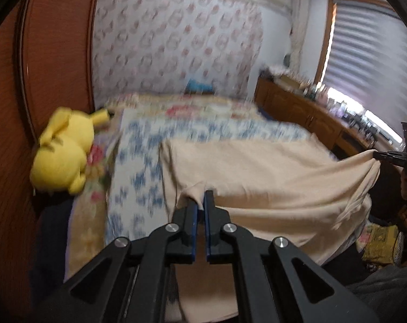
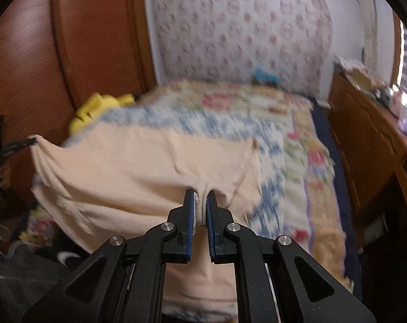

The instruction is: Fold small clothes

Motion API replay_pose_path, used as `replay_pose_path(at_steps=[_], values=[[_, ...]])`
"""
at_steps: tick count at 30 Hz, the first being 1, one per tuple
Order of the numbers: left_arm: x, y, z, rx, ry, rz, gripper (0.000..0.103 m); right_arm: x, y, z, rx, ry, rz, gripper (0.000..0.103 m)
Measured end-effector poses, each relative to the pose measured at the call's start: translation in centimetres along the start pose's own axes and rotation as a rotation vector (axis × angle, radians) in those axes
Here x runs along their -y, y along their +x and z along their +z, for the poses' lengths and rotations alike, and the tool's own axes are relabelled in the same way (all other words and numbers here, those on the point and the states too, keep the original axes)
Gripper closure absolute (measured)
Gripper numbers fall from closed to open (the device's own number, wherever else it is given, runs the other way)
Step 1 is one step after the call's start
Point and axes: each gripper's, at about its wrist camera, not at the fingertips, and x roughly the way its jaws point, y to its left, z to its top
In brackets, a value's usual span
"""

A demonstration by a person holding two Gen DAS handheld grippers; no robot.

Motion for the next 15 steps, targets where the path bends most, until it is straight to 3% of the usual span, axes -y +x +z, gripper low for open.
replay_pose_path(at_steps=[5, 6, 10, 15], values=[[-0.1, 2.2, -3.6, -0.096, -0.019, 0.003, 0.096, 1.1, 4.2, -3.6, -0.132, 0.035, -0.051, 0.083], [0.0, 2.1, -4.0, -0.103, -0.018, 0.001, 0.091, 1.2, 4.5, -3.9, -0.143, 0.035, -0.075, 0.073], [-0.1, 1.6, -5.0, -0.113, -0.023, 0.012, 0.063, 1.7, 4.5, -3.9, -0.125, 0.039, -0.108, 0.063], [-0.3, 2.7, -6.1, -0.158, -0.048, 0.028, 0.058, 0.4, 4.0, -3.2, -0.059, 0.029, -0.083, 0.060]])
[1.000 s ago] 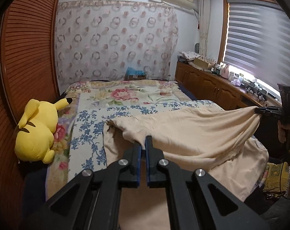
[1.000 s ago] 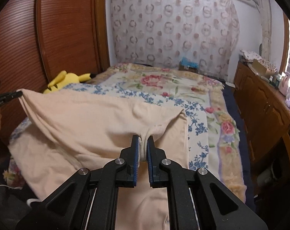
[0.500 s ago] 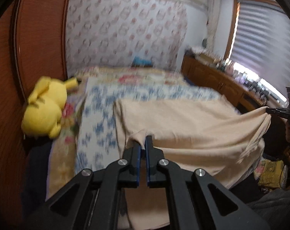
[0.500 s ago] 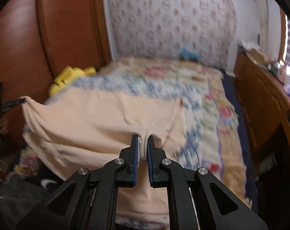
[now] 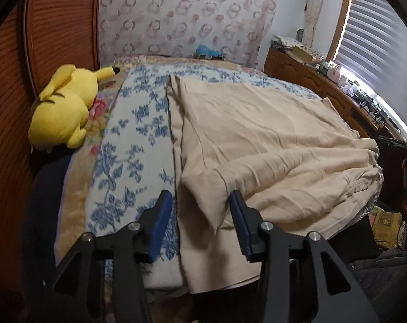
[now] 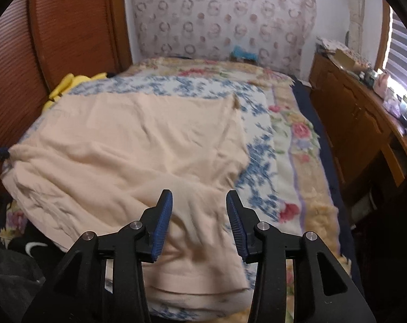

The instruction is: Fold small clothes

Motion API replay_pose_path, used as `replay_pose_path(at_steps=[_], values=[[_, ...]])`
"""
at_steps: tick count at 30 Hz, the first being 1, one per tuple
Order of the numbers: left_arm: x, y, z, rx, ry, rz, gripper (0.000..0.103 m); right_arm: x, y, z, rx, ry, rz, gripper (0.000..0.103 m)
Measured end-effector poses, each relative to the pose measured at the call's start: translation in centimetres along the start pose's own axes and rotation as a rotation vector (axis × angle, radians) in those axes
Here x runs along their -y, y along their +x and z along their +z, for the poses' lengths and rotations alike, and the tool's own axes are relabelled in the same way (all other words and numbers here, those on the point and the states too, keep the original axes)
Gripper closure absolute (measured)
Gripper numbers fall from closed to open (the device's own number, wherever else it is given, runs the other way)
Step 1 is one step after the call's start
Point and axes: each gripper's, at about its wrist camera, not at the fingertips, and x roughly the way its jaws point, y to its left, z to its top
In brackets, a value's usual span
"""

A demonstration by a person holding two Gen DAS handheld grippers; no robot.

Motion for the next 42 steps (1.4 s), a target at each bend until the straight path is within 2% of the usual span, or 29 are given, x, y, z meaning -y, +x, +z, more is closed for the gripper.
replay_pose_path(at_steps=[6, 14, 24, 32, 33, 34, 36, 37, 38, 40, 42], values=[[0.2, 1.8, -0.8, -0.045, -0.019, 0.020, 0.057, -3.1, 0.4, 0.7, 0.044, -0.033, 0.061, 0.050], [0.5, 2.0, -0.8, -0.017, -0.018, 0.063, 0.057, -7.6, 2.9, 1.3, 0.046, -0.077, 0.151, 0.049], [0.3, 2.0, -1.0, 0.016, -0.044, 0.071, 0.057, -12.4, 6.1, 1.0, -0.003, -0.156, 0.190, 0.047], [0.4, 1.8, -1.5, 0.043, -0.058, 0.073, 0.057, -14.0, 8.9, -0.6, -0.054, -0.201, 0.161, 0.046], [0.4, 1.7, -1.5, 0.045, -0.058, 0.070, 0.059, -14.0, 8.9, -0.8, -0.043, -0.202, 0.159, 0.045], [0.5, 1.7, -1.6, 0.045, -0.057, 0.065, 0.068, -13.9, 8.9, -0.9, -0.039, -0.201, 0.159, 0.044], [0.5, 1.7, -1.5, 0.046, -0.059, 0.063, 0.073, -13.7, 8.9, -1.0, -0.030, -0.195, 0.160, 0.042], [0.5, 1.7, -1.6, 0.047, -0.061, 0.058, 0.082, -13.7, 8.9, -1.1, -0.022, -0.191, 0.159, 0.040], [0.5, 1.8, -1.5, 0.043, -0.063, 0.044, 0.084, -13.8, 9.0, -1.2, -0.015, -0.190, 0.158, 0.040], [0.5, 1.8, -1.5, 0.041, -0.065, 0.031, 0.098, -13.5, 9.0, -1.4, 0.001, -0.182, 0.159, 0.037], [0.7, 1.6, -1.5, 0.049, -0.073, 0.003, 0.100, -13.5, 9.0, -1.5, 0.014, -0.178, 0.162, 0.037]])
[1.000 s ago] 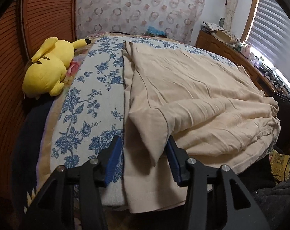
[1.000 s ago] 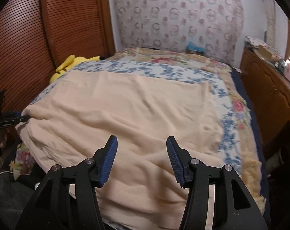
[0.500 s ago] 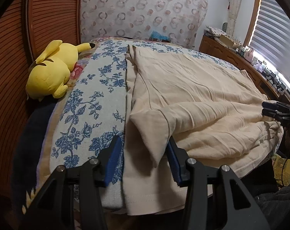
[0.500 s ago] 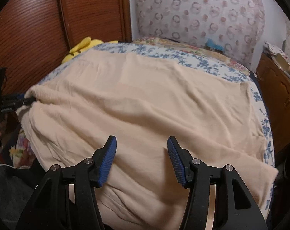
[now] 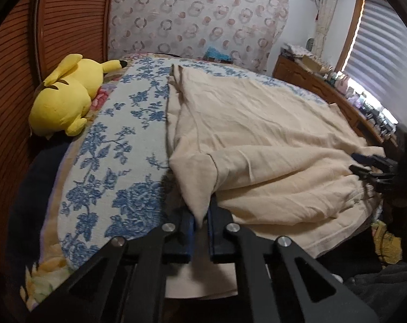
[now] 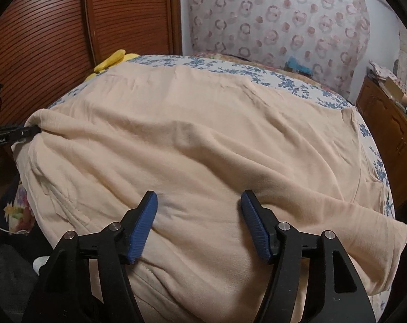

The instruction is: Fold small clothes

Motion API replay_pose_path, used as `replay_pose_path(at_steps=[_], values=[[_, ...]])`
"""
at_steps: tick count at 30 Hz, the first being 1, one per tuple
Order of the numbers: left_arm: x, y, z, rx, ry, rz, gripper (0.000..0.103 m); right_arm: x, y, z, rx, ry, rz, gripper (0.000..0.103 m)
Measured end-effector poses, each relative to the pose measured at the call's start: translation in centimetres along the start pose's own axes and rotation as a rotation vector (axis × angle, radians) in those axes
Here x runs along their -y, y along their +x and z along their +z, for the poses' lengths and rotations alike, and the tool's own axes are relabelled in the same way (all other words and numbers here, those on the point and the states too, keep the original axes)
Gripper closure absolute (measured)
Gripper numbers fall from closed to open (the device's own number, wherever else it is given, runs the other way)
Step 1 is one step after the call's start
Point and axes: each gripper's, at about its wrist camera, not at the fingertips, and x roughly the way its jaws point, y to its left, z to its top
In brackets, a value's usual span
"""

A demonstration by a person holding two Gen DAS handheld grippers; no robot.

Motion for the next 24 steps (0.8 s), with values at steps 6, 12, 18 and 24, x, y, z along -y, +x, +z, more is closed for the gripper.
replay_pose_path(at_steps=[6, 12, 18, 24], values=[[1.5, -1.9, 1.2, 0.074, 0.001, -0.070, 0.102, 0.1, -0.2, -0.2, 0.019, -0.002, 0.000, 0.036], [4.7, -3.2, 4.6, 0.133, 0.063, -0.146, 0.102, 0.9, -1.0, -0.5, -0.002, 0.039, 0.017, 0.036], [10.1, -1.7, 8.6, 0.139, 0.160, -0.239, 0.102, 3.1, -3.9, -1.3, 0.039, 0.089, -0.002, 0.037], [18.2, 0.6, 11.4, 0.112, 0.295, -0.339, 0.102, 6.6, -7.4, -3.1, 0.083, 0.162, -0.043, 0.037]])
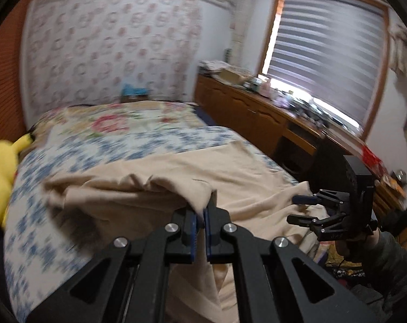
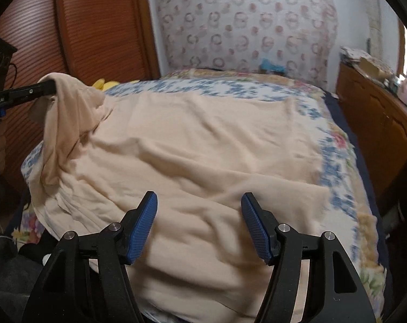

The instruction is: Fold small clothes

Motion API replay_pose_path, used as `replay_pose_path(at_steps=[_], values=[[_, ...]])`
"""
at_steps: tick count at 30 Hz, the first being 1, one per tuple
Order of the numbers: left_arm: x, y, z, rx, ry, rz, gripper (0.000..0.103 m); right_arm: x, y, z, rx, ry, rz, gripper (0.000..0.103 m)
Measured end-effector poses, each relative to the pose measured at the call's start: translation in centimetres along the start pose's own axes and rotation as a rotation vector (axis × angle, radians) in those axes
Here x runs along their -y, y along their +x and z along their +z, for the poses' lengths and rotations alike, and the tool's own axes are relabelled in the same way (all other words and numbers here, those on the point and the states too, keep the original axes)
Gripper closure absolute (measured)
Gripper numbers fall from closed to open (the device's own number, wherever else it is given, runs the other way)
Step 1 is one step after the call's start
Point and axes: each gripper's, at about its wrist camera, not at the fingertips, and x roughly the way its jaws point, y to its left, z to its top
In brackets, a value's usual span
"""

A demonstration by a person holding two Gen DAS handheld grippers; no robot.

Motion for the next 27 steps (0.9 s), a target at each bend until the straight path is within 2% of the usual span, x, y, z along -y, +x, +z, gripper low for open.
replay_pose_path(at_steps=[9, 20, 22, 27], values=[[8.3, 6.3, 4.4, -0.059, 0.118, -0.117, 0.102, 5.0, -4.0, -2.4, 0.033, 0.076, -0.055, 0.037], [17.8, 10.3, 8.0, -0.097, 0.228, -0.194, 0.102, 8.8, -8.1, -4.4, 0.101, 0.137, -0.082, 0.037], [18.8, 11.0, 8.2, -0.108, 0.237, -0.202, 0.102, 9.3, -8.5, -4.7, 0.105, 0.143, -0.089, 0.037], [19.8, 14.1, 7.6, -0.204, 0.209, -0.220, 0.101, 10.4, -9.4, -4.8, 0.113, 0.151, -0.103, 0.037]])
